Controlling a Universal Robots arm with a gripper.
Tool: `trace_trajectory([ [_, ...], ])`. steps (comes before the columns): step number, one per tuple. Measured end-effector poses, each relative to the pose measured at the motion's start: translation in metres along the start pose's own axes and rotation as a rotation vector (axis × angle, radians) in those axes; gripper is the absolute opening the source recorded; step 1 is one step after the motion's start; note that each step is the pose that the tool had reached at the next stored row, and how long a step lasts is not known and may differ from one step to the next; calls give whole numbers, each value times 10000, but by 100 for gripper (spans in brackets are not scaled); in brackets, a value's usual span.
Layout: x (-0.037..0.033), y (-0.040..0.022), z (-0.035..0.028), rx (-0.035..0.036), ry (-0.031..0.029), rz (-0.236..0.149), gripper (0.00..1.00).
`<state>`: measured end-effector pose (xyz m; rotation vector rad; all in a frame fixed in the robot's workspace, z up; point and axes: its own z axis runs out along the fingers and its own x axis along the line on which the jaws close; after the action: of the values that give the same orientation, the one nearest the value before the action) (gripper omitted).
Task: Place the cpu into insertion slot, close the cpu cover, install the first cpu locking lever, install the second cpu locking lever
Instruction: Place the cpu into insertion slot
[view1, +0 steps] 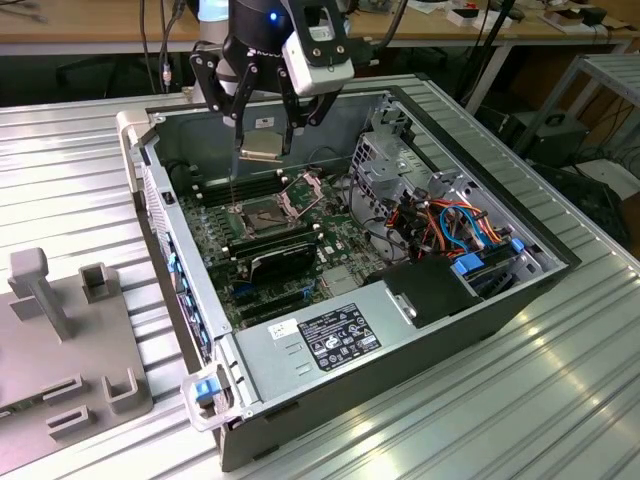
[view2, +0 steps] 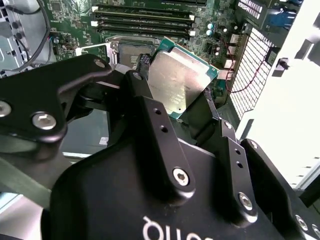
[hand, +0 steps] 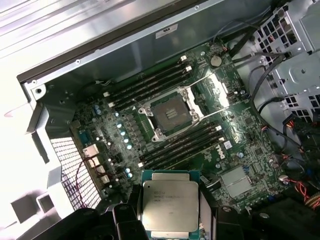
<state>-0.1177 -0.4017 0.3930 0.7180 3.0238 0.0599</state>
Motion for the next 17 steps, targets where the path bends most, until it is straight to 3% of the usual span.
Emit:
trace_trajectory([
  [5, -3, 2, 2, 18, -32, 717, 55],
  [8, -4, 3, 5, 38, -71, 1576, 55],
  [17, -10, 6, 13, 75, -140, 3120, 55],
])
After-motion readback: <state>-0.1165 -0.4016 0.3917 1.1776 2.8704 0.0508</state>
